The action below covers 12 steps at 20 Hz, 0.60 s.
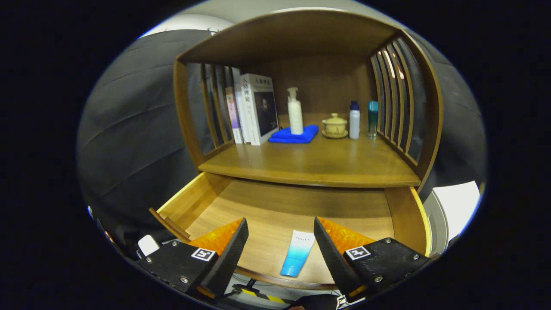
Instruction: Pull open the drawer, take out the items inside it, and place them on the countertop above the cabinet.
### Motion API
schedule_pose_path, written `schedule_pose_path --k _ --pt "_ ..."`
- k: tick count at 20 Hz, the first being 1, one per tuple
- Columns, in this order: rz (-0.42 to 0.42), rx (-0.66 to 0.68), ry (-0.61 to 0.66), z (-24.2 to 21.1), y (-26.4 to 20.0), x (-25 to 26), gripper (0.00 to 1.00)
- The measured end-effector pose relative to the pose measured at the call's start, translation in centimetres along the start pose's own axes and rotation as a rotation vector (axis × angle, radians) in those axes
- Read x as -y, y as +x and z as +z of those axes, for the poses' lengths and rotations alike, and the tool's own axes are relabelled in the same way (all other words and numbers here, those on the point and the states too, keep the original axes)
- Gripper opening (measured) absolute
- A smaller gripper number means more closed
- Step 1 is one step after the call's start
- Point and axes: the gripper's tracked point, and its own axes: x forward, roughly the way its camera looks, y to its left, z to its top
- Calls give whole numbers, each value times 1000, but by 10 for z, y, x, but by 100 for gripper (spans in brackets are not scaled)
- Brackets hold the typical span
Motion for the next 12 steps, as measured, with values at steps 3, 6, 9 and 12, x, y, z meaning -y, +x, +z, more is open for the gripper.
schedule_pose_path --k 3,6,9,12 --pt "9 -142 45 -12 19 7 94" --pt "33 -198 61 -13 32 7 96" --pt "12 -289 58 -17 45 15 96" --pt "0 -368 -27 -27 56 20 96"
